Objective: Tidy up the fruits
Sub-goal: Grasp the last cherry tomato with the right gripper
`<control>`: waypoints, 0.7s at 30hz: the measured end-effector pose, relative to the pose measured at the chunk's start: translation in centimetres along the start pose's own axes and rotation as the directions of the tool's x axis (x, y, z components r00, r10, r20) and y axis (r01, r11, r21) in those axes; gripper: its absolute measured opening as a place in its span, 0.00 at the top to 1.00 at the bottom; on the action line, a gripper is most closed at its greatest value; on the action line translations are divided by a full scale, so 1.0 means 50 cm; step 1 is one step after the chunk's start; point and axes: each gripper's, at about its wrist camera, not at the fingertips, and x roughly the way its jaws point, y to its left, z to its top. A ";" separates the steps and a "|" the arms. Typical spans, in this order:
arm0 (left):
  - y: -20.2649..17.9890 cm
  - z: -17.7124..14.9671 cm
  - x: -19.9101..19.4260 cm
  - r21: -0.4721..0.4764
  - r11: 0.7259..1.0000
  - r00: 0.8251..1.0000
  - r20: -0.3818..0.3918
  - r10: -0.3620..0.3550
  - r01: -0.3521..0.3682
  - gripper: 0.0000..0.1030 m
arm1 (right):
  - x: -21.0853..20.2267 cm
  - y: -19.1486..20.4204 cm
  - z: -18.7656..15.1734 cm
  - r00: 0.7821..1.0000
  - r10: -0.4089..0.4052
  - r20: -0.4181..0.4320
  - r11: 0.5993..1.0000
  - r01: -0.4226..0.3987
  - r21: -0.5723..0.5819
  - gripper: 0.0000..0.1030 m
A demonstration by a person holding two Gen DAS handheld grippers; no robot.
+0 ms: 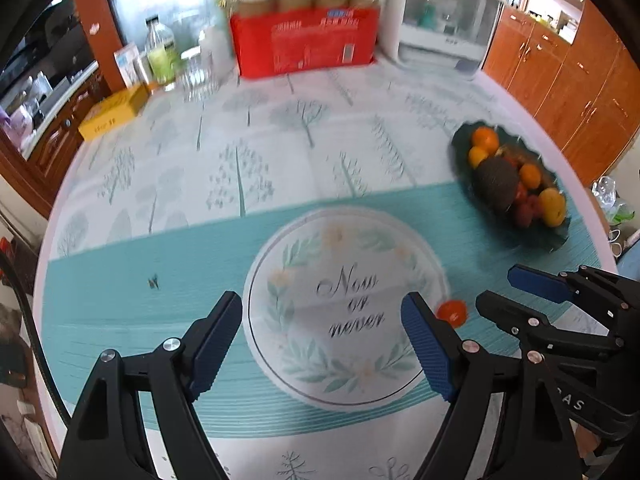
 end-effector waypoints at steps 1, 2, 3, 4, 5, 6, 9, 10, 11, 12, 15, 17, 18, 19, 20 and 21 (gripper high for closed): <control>0.003 -0.008 0.013 -0.002 1.000 1.000 -0.013 -0.003 0.002 0.22 | 0.018 0.001 -0.007 1.000 -0.006 -0.016 1.000 0.006 0.005 0.59; 0.005 -0.016 0.027 -0.004 1.000 1.000 -0.027 -0.007 0.007 0.22 | 0.029 0.002 -0.013 1.000 -0.012 -0.028 1.000 0.012 0.007 0.59; 0.005 -0.022 0.039 -0.005 1.000 0.999 -0.038 -0.009 0.009 0.22 | 0.042 0.003 -0.017 0.999 -0.018 -0.040 1.000 0.018 0.010 0.59; 0.006 -0.026 0.050 -0.005 1.000 0.999 -0.048 -0.012 0.012 0.22 | 0.048 0.003 -0.020 0.999 -0.021 -0.045 1.000 0.021 0.011 0.59; 0.006 -0.029 0.058 -0.005 1.000 0.998 -0.054 -0.015 0.015 0.22 | 0.058 0.004 -0.024 0.998 -0.025 -0.053 1.000 0.026 0.011 0.59; 0.005 -0.032 0.065 -0.004 1.000 0.998 -0.060 -0.019 0.019 0.22 | 0.067 0.005 -0.026 0.998 -0.031 -0.060 0.999 0.031 0.012 0.59; 0.002 -0.034 0.083 -0.001 1.000 0.997 -0.075 -0.025 0.025 0.22 | 0.088 0.004 -0.030 0.996 -0.044 -0.075 0.999 0.046 0.017 0.59; 0.001 -0.036 0.089 0.000 1.000 0.997 -0.078 -0.028 0.028 0.22 | 0.092 0.004 -0.030 0.996 -0.046 -0.077 0.999 0.047 0.018 0.59; 0.000 -0.036 0.092 0.000 1.000 0.996 -0.081 -0.029 0.029 0.22 | 0.095 0.005 -0.030 0.996 -0.047 -0.077 0.999 0.049 0.018 0.59; -0.001 -0.035 0.094 0.000 1.000 0.996 -0.082 -0.030 0.030 0.22 | 0.098 0.007 -0.029 0.996 -0.047 -0.076 0.999 0.048 0.014 0.61; -0.004 -0.032 0.103 0.006 0.999 0.996 -0.087 -0.031 0.031 0.22 | 0.106 0.014 -0.026 0.996 -0.052 -0.078 0.999 0.052 -0.001 0.67; -0.004 -0.030 0.106 0.008 0.999 0.996 -0.090 -0.030 0.031 0.22 | 0.109 0.019 -0.027 0.995 -0.063 -0.083 0.998 0.062 -0.013 0.71; -0.003 -0.030 0.107 0.009 0.999 0.995 -0.091 -0.030 0.031 0.22 | 0.110 0.020 -0.028 0.994 -0.065 -0.083 0.998 0.063 -0.017 0.72; -0.003 -0.029 0.108 0.009 0.999 0.995 -0.093 -0.031 0.032 0.22 | 0.110 0.021 -0.028 0.994 -0.067 -0.081 0.998 0.066 -0.021 0.72; -0.003 -0.028 0.110 0.008 0.999 0.995 -0.095 -0.031 0.032 0.22 | 0.111 0.022 -0.028 0.994 -0.069 -0.081 0.997 0.067 -0.023 0.72; -0.004 -0.028 0.112 0.008 0.999 0.995 -0.098 -0.031 0.032 0.22 | 0.112 0.022 -0.029 0.994 -0.068 -0.081 0.998 0.066 -0.024 0.72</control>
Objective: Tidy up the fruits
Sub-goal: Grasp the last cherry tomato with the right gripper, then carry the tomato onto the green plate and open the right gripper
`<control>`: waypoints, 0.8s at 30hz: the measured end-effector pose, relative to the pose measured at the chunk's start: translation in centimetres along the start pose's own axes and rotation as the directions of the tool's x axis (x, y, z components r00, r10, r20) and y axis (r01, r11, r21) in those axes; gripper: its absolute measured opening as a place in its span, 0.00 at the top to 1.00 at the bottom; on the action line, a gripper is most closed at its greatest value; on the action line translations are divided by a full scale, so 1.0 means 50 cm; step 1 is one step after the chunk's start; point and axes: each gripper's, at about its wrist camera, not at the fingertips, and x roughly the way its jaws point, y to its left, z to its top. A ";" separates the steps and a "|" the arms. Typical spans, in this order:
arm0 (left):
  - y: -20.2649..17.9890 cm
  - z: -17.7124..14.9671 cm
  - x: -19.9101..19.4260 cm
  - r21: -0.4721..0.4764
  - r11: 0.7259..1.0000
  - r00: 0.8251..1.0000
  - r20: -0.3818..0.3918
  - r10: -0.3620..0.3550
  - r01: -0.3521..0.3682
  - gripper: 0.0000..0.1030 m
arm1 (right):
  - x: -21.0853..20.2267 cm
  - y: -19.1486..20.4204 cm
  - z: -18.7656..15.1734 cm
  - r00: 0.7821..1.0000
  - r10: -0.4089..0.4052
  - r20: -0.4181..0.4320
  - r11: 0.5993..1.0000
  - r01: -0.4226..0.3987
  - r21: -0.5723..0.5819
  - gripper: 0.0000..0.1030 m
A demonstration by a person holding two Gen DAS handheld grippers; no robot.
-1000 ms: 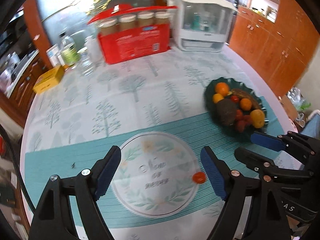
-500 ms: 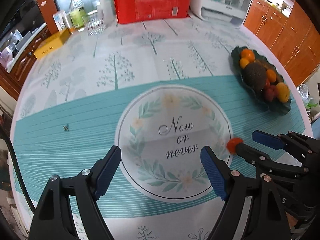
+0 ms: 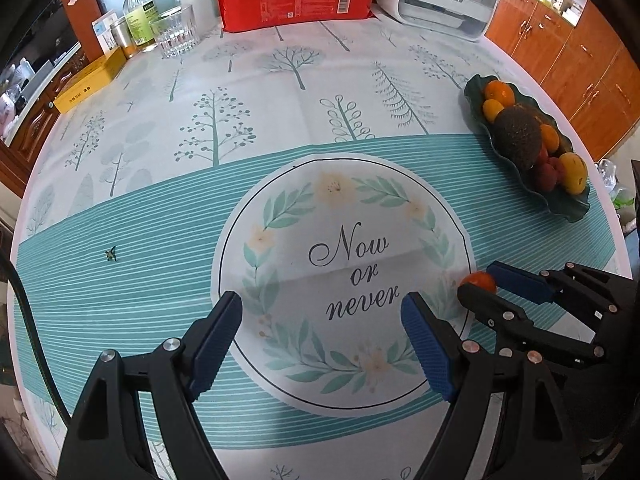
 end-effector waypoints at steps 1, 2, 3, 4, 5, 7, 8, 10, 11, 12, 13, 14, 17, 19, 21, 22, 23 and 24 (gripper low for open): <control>0.000 0.001 0.001 0.000 1.000 1.000 -0.002 0.000 0.000 0.22 | 0.000 0.000 0.000 1.000 0.001 0.000 1.000 -0.001 -0.002 0.72; -0.002 0.001 0.002 0.000 1.000 1.000 -0.004 -0.001 0.001 0.22 | 0.001 0.000 0.000 1.000 0.001 0.000 1.000 -0.001 -0.009 0.72; -0.003 0.002 0.003 0.000 1.000 1.000 -0.005 0.000 0.000 0.22 | 0.001 0.001 -0.001 1.000 0.001 0.000 1.000 -0.001 -0.014 0.72; -0.006 0.004 0.004 0.001 1.000 1.000 -0.006 0.001 -0.001 0.22 | 0.001 0.002 -0.001 1.000 0.002 -0.001 1.000 -0.002 -0.024 0.73; -0.009 0.005 0.004 0.003 1.000 1.000 -0.007 0.001 -0.001 0.22 | 0.001 0.002 -0.002 1.000 0.004 0.000 1.000 -0.004 -0.028 0.73; -0.015 0.009 0.003 0.007 1.000 1.000 -0.005 0.003 -0.003 0.22 | 0.001 0.000 -0.002 1.000 0.012 0.002 0.999 -0.012 -0.030 0.73; -0.018 0.010 0.003 0.008 1.000 1.000 -0.004 0.004 -0.004 0.22 | 0.000 -0.002 -0.003 1.000 0.017 0.004 0.999 -0.017 -0.032 0.73; -0.025 0.015 0.001 0.011 1.000 1.000 -0.002 0.006 -0.006 0.22 | -0.002 -0.004 -0.005 1.000 0.024 0.002 0.999 -0.023 -0.039 0.74; -0.030 0.018 -0.001 0.012 1.000 1.000 0.000 0.006 -0.006 0.22 | -0.003 -0.004 -0.007 1.000 0.028 -0.004 0.998 -0.028 -0.049 0.75; -0.035 0.021 -0.003 0.013 1.000 1.000 0.003 0.007 -0.007 0.22 | -0.005 -0.005 -0.009 1.000 0.030 -0.007 0.998 -0.031 -0.055 0.75; -0.038 0.024 -0.005 0.014 1.000 1.000 0.005 0.007 -0.007 0.22 | -0.010 -0.007 -0.011 1.000 0.031 -0.005 0.998 -0.031 -0.059 0.75; -0.043 0.029 -0.008 0.016 1.000 1.000 0.009 0.007 -0.007 0.22 | -0.017 -0.012 -0.012 0.999 0.032 0.000 0.998 -0.032 -0.060 0.75; -0.061 0.042 -0.017 0.021 1.000 1.000 0.021 0.004 -0.005 0.22 | -0.040 -0.034 -0.011 0.999 0.031 0.017 0.998 -0.030 -0.052 0.75; -0.080 0.053 -0.026 0.029 1.000 0.999 0.032 -0.002 0.001 0.22 | -0.063 -0.055 -0.008 0.999 0.027 0.039 0.999 -0.026 -0.042 0.75; -0.103 0.064 -0.034 0.041 0.999 0.999 0.042 -0.007 0.006 0.22 | -0.086 -0.081 -0.003 0.998 0.020 0.061 0.999 -0.019 -0.027 0.75; -0.113 0.069 -0.038 0.047 0.999 0.999 0.047 -0.010 0.007 0.22 | -0.096 -0.093 0.000 0.997 0.015 0.072 1.000 -0.014 -0.020 0.75; -0.127 0.075 -0.042 0.054 0.998 0.999 0.053 -0.013 0.011 0.22 | -0.111 -0.113 0.004 0.996 0.005 0.088 1.000 -0.004 -0.007 0.75; -0.144 0.084 -0.047 0.062 0.998 0.998 0.060 -0.019 0.016 0.22 | -0.122 -0.128 0.007 0.995 -0.001 0.099 1.000 0.001 0.005 0.75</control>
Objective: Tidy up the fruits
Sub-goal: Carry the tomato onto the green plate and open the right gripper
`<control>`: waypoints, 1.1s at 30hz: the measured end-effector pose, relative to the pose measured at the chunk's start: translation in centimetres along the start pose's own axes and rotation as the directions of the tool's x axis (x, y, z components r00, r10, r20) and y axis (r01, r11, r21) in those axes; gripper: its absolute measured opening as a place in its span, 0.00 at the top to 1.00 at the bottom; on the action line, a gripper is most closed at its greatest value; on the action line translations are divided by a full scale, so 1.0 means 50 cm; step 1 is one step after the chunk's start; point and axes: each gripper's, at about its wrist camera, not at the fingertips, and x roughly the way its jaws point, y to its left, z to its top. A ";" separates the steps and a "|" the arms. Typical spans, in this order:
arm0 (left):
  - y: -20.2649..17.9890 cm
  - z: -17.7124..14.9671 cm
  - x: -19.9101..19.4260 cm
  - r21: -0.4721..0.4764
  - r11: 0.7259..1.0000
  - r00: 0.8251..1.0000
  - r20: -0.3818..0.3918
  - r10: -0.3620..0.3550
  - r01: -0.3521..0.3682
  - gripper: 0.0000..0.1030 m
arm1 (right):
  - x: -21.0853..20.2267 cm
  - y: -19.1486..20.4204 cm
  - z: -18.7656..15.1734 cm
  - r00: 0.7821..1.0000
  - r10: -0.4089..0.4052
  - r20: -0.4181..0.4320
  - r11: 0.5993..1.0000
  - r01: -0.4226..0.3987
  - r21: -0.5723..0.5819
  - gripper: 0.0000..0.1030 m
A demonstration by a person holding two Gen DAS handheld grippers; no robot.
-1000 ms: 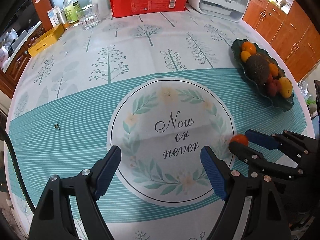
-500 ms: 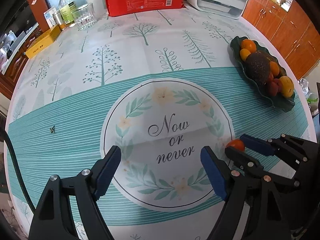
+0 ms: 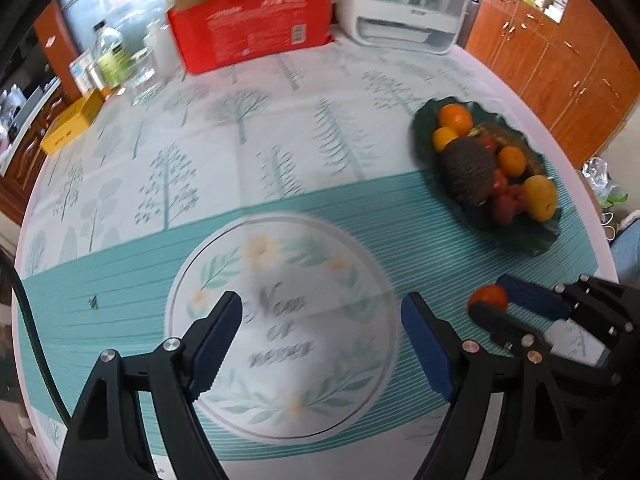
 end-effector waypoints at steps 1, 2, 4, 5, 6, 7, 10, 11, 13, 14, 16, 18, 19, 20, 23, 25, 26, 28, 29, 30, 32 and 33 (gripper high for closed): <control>-0.011 0.007 -0.002 0.005 1.000 1.000 0.004 -0.003 0.003 0.22 | -0.009 -0.014 0.004 1.000 -0.005 0.010 1.000 0.005 0.010 0.75; -0.028 0.019 -0.005 0.014 1.000 1.000 0.011 -0.005 0.005 0.22 | -0.023 -0.036 0.011 1.000 -0.012 0.028 1.000 0.011 0.025 0.75; -0.056 0.044 -0.008 0.026 1.000 1.000 0.029 -0.008 0.008 0.22 | -0.041 -0.064 0.021 0.999 -0.021 0.049 0.999 0.019 0.043 0.75; -0.068 0.056 -0.010 0.029 1.000 0.999 0.037 -0.008 0.006 0.22 | -0.050 -0.079 0.026 0.998 -0.026 0.061 0.998 0.022 0.053 0.75; -0.079 0.068 -0.011 0.030 1.000 0.999 0.044 -0.006 0.005 0.22 | -0.058 -0.095 0.032 0.997 -0.032 0.073 0.998 0.027 0.062 0.75; -0.093 0.084 -0.013 0.029 1.000 0.999 0.053 -0.007 0.006 0.21 | -0.067 -0.113 0.038 0.995 -0.044 0.089 0.997 0.038 0.073 0.75; -0.130 0.125 -0.014 0.032 0.999 0.997 0.077 -0.005 0.002 0.18 | -0.080 -0.151 0.052 0.992 -0.062 0.113 0.995 0.052 0.086 0.75; -0.140 0.135 -0.015 0.033 0.999 0.996 0.087 0.000 -0.002 0.16 | -0.083 -0.166 0.058 0.990 -0.071 0.119 0.994 0.061 0.089 0.75; -0.163 0.159 -0.015 0.031 0.999 0.994 0.106 0.011 -0.015 0.14 | -0.087 -0.194 0.065 0.988 -0.085 0.129 0.993 0.073 0.097 0.75; -0.175 0.169 -0.014 0.030 0.999 0.994 0.110 0.013 -0.016 0.13 | -0.088 -0.205 0.068 0.987 -0.087 0.132 0.992 0.074 0.100 0.75; -0.194 0.183 -0.010 0.031 0.999 0.994 0.112 0.014 -0.018 0.11 | -0.089 -0.229 0.077 0.986 -0.093 0.136 0.991 0.079 0.104 0.75; -0.214 0.193 -0.003 0.034 0.999 0.993 0.114 0.024 -0.028 0.09 | -0.088 -0.252 0.088 0.984 -0.102 0.143 0.991 0.088 0.102 0.75; -0.221 0.196 0.000 0.034 0.999 0.993 0.114 0.035 -0.039 0.09 | -0.085 -0.264 0.094 0.984 -0.106 0.144 0.990 0.092 0.103 0.74; -0.226 0.198 0.004 0.034 0.998 0.993 0.113 0.043 -0.047 0.09 | -0.080 -0.273 0.098 0.984 -0.109 0.144 0.990 0.095 0.101 0.74; -0.244 0.208 0.021 0.025 0.998 0.994 0.097 0.055 -0.058 0.08 | -0.065 -0.297 0.110 0.984 -0.111 0.137 0.991 0.098 0.096 0.74; -0.251 0.212 0.032 0.018 0.998 0.994 0.089 0.064 -0.066 0.08 | -0.052 -0.310 0.117 0.985 -0.111 0.131 0.991 0.101 0.084 0.74; -0.254 0.214 0.036 0.015 0.997 0.994 0.086 0.072 -0.074 0.08 | -0.046 -0.315 0.120 0.985 -0.115 0.125 0.991 0.105 0.079 0.74; -0.258 0.217 0.045 0.010 0.996 0.993 0.078 0.085 -0.086 0.07 | -0.029 -0.327 0.125 0.987 -0.113 0.112 0.992 0.105 0.074 0.73; -0.258 0.217 0.049 0.007 0.996 0.993 0.072 0.090 -0.091 0.06 | -0.023 -0.330 0.126 0.989 -0.106 0.102 0.993 0.099 0.070 0.73; -0.259 0.218 0.053 0.003 0.995 0.993 0.067 0.094 -0.095 0.05 | -0.015 -0.335 0.127 0.992 -0.093 0.091 0.994 0.087 0.069 0.73; -0.259 0.219 0.063 -0.007 0.995 0.994 0.051 0.100 -0.099 0.03 | -0.003 -0.344 0.126 0.994 -0.078 0.078 0.995 0.072 0.071 0.69; -0.258 0.219 0.067 -0.010 0.995 0.994 0.045 0.101 -0.101 0.02 | 0.000 -0.345 0.125 0.994 -0.080 0.076 0.995 0.074 0.071 0.66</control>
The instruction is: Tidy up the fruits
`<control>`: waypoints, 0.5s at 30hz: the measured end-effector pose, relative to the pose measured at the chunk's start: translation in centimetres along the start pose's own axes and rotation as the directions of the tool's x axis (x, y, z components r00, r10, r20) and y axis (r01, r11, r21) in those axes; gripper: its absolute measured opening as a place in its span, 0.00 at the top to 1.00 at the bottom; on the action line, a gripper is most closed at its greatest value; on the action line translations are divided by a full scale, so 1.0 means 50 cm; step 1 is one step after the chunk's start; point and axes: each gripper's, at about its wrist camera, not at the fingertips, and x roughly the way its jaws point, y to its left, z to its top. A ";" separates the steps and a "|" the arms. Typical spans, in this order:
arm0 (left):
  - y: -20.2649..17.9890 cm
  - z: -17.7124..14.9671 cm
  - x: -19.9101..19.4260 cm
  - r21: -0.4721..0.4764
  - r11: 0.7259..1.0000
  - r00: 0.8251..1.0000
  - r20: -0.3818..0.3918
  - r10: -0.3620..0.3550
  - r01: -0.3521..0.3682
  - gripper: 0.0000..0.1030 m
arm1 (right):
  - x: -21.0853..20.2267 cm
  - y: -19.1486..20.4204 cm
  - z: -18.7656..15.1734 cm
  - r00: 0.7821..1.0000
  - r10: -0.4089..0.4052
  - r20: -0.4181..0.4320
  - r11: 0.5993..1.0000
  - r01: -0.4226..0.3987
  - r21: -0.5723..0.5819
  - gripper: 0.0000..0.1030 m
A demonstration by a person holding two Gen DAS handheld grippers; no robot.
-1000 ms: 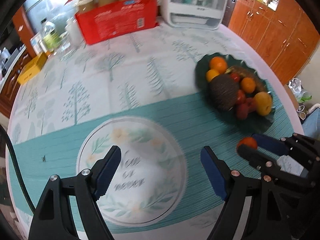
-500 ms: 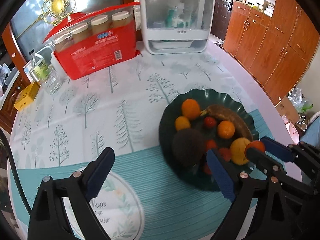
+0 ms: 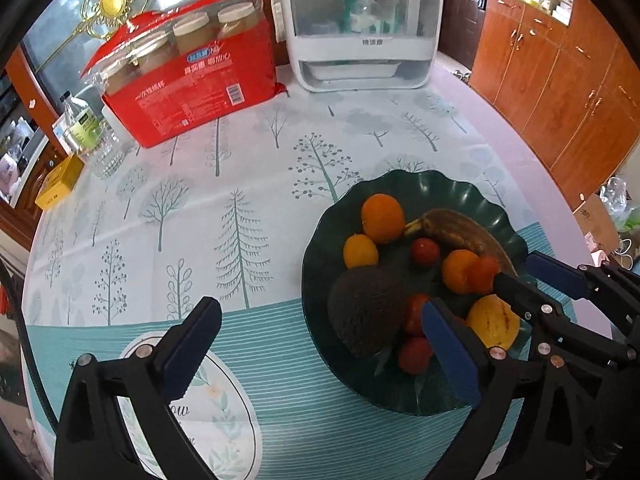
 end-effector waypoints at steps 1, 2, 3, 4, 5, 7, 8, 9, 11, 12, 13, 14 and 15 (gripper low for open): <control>0.000 0.001 0.006 -0.005 1.000 1.000 -0.010 0.002 -0.002 0.02 | 0.004 -0.002 -0.001 1.000 -0.002 -0.001 1.000 0.002 0.000 0.63; 0.001 0.000 0.010 -0.009 1.000 1.000 -0.018 0.003 -0.003 0.02 | 0.007 -0.005 -0.001 1.000 0.001 -0.003 1.000 -0.001 0.002 0.62; 0.001 0.000 0.015 -0.012 1.000 1.000 -0.028 0.004 -0.004 0.02 | 0.011 -0.009 -0.001 1.000 0.007 -0.007 1.000 -0.007 0.005 0.60; 0.001 0.000 0.018 -0.013 1.000 0.999 -0.034 0.003 -0.004 0.02 | 0.014 -0.011 -0.002 1.000 0.011 -0.010 1.000 -0.011 0.008 0.60; 0.001 -0.001 0.022 -0.017 1.000 0.999 -0.041 0.001 -0.002 0.02 | 0.018 -0.014 -0.001 1.000 0.017 -0.015 1.000 -0.016 0.010 0.60; 0.002 -0.002 0.026 -0.022 1.000 0.999 -0.049 0.000 -0.001 0.02 | 0.023 -0.017 -0.002 1.000 0.018 -0.022 1.000 -0.018 0.010 0.60; 0.003 -0.002 0.027 -0.024 1.000 0.999 -0.051 -0.001 -0.001 0.02 | 0.025 -0.019 -0.002 0.999 0.019 -0.025 1.000 -0.019 0.010 0.60; 0.004 -0.002 0.028 -0.026 1.000 0.999 -0.054 -0.001 0.000 0.02 | 0.027 -0.019 -0.002 0.999 0.022 -0.027 1.000 -0.022 0.010 0.60; 0.006 -0.003 0.029 -0.029 1.000 0.998 -0.061 -0.004 0.002 0.02 | 0.030 -0.020 -0.001 0.999 0.028 -0.031 1.000 -0.028 0.012 0.60; 0.007 -0.003 0.029 -0.029 1.000 0.998 -0.062 -0.006 0.004 0.02 | 0.031 -0.021 -0.001 0.999 0.031 -0.031 0.999 -0.031 0.012 0.60; 0.009 -0.004 0.029 -0.030 1.000 0.998 -0.063 -0.007 0.006 0.02 | 0.031 -0.020 -0.001 0.999 0.034 -0.032 0.999 -0.033 0.014 0.60; 0.010 -0.004 0.028 -0.031 1.000 0.998 -0.064 -0.007 0.005 0.02 | 0.032 -0.020 0.000 0.999 0.035 -0.033 0.999 -0.034 0.016 0.60; 0.012 -0.005 0.027 -0.033 0.999 0.998 -0.065 -0.008 0.006 0.02 | 0.032 -0.020 0.000 0.999 0.036 -0.033 0.999 -0.035 0.017 0.60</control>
